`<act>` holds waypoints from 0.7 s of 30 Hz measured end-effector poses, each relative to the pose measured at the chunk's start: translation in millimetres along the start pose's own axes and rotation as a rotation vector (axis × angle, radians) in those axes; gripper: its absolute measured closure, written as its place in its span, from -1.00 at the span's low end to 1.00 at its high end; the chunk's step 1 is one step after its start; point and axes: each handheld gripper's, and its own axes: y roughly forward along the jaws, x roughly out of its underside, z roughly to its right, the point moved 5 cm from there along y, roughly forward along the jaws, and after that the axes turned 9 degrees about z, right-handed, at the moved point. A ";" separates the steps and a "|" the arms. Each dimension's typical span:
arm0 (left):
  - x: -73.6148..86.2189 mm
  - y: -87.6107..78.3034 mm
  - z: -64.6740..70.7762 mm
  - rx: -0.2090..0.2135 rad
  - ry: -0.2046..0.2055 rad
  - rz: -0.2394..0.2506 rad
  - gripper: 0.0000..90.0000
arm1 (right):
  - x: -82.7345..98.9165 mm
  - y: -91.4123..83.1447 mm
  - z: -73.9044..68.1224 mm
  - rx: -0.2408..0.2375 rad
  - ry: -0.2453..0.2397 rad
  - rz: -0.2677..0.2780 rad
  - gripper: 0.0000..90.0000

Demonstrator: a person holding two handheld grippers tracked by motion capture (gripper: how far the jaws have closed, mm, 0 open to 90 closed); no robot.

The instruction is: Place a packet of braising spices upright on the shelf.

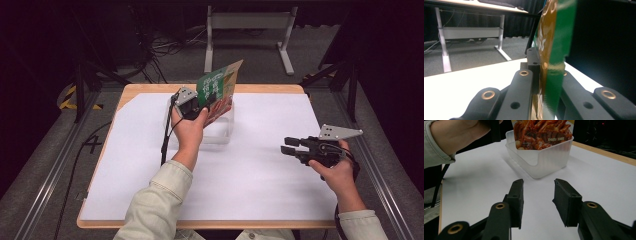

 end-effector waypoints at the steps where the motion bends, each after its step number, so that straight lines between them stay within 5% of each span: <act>1: 1.0 0.1 -0.2 0.000 -0.003 0.000 0.99 | 0.3 -0.3 -0.2 0.001 0.001 -0.001 0.32; 21: 22.6 -1.5 -8.6 -0.011 -0.031 -0.011 0.99 | 1.9 7.1 -4.2 -0.032 -0.004 -0.013 0.31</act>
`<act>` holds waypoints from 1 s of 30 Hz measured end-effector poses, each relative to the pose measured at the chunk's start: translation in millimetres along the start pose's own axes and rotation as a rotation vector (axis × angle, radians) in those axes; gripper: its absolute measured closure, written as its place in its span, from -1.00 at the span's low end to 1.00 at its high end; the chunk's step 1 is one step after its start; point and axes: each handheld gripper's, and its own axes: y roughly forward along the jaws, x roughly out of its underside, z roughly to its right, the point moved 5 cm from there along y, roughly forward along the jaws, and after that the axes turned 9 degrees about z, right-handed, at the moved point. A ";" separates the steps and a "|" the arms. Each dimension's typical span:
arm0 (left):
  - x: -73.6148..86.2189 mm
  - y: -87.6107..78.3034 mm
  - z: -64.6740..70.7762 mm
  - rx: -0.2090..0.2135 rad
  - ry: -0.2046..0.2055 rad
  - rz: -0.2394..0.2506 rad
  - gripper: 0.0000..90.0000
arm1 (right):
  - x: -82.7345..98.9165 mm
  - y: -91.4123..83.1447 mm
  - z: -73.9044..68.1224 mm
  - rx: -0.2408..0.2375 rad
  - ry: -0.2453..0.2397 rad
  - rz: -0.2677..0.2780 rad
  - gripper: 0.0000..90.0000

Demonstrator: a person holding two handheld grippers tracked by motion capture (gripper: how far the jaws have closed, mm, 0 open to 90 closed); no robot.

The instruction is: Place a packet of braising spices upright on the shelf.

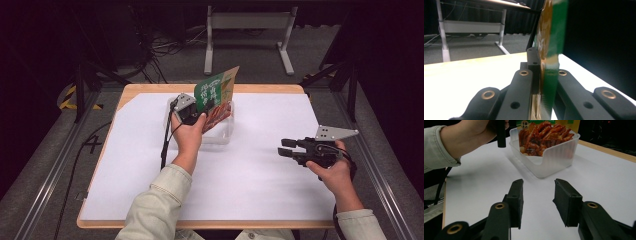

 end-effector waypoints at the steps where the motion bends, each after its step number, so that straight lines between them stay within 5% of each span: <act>1: 0.7 -0.1 -0.1 0.000 0.002 -0.001 0.99 | 0.1 0.5 -0.1 -0.001 0.000 0.000 0.31; 10: 9.9 -3.3 -1.4 -0.003 0.007 -0.023 0.98 | 0.7 2.4 -0.1 -0.003 0.000 -0.005 0.30; 21: 19.9 -6.3 -2.0 -0.016 0.020 -0.109 0.96 | 2.5 5.9 -1.7 -0.009 0.005 -0.014 0.28; 30: 22.4 -5.2 -6.2 -0.024 0.005 -0.103 0.97 | 4.1 6.7 -1.0 -0.008 0.013 -0.018 0.28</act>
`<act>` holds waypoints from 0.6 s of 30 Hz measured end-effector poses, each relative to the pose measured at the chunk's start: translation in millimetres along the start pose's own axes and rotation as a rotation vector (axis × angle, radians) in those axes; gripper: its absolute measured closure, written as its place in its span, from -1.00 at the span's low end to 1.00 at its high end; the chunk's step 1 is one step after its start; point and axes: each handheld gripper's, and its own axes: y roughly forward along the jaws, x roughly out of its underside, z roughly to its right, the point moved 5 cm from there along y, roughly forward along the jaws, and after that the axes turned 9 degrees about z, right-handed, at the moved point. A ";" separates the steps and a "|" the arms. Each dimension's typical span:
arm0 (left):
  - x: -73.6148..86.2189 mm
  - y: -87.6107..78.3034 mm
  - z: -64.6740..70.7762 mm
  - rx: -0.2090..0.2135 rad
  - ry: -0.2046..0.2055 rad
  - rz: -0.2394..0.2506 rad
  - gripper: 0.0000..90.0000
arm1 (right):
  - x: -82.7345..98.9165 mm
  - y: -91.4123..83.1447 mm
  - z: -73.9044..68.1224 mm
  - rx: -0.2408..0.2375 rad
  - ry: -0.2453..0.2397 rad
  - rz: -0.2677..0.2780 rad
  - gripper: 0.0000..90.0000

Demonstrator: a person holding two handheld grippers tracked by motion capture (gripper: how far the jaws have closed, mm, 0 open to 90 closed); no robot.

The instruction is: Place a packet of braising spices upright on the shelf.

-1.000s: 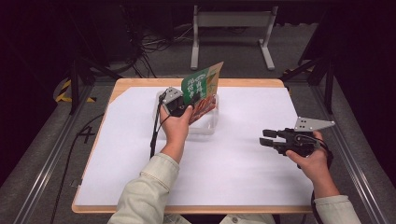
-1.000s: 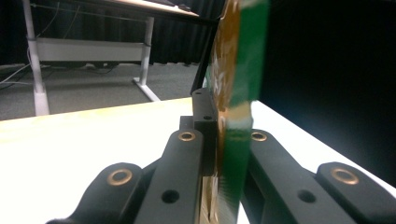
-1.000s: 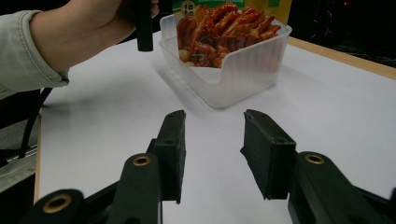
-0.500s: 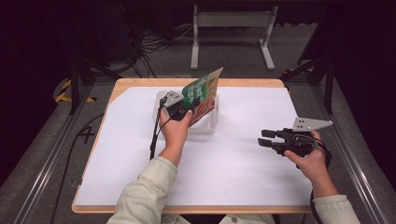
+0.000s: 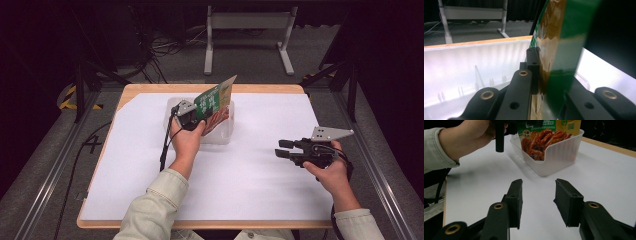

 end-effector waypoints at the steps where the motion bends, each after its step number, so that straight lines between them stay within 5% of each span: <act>1: 0.0 0.1 -0.5 0.000 -0.002 0.001 0.97 | 0.3 0.1 0.2 0.000 0.001 -0.001 0.28; 12: -1.1 -0.8 -2.6 -0.034 0.015 -0.010 0.86 | -0.2 -0.1 1.4 0.002 0.001 0.003 0.28; 16: -2.4 -3.7 -9.0 -0.062 0.017 -0.008 0.61 | -0.2 1.6 1.7 -0.001 0.002 0.001 0.28; 18: -4.0 -5.0 -11.1 -0.072 0.018 0.009 0.32 | -0.3 2.6 2.1 -0.002 0.001 0.002 0.27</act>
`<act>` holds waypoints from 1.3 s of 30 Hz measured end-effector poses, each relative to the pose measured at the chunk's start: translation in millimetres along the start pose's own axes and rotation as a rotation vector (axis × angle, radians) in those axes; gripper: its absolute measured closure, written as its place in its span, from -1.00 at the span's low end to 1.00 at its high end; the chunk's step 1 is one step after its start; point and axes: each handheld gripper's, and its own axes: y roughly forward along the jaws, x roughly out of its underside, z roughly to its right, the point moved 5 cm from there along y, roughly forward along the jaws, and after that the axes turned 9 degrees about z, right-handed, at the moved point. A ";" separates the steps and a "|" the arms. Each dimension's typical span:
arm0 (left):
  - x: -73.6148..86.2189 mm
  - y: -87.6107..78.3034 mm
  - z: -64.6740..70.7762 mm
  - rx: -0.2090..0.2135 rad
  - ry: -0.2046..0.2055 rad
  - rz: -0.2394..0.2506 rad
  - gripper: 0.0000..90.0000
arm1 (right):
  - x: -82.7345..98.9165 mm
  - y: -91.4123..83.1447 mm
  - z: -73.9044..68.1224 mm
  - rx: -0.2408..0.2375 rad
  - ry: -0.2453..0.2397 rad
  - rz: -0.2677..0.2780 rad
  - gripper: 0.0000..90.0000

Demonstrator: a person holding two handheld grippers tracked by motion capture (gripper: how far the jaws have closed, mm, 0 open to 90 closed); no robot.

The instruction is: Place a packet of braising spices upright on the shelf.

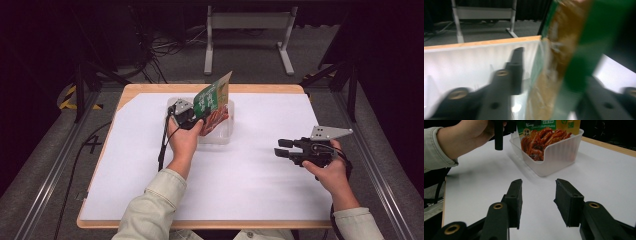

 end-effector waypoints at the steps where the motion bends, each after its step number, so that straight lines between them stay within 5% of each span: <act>1: -1.1 -1.0 -1.3 -0.003 0.006 0.009 0.23 | -0.1 0.3 0.1 0.000 0.000 0.000 0.27; 4: -4.9 -3.5 -0.9 0.016 -0.010 0.039 -0.03 | -1.0 1.4 0.3 -0.001 0.000 0.004 0.26; 11: -13.2 -17.1 1.1 0.030 0.027 0.040 -0.37 | -3.3 6.3 1.2 -0.006 -0.004 0.013 0.21; 16: -24.0 -40.4 1.8 0.040 0.112 0.038 -0.57 | -4.8 10.3 1.9 -0.018 -0.004 0.016 0.19; 28: -32.2 -105.0 1.3 0.107 0.186 0.021 -0.78 | -6.4 12.1 3.4 -0.014 0.001 0.019 0.18; 39: -19.2 -146.9 -11.6 0.134 0.190 -0.043 -0.86 | -4.9 9.9 3.8 -0.005 0.005 0.016 0.18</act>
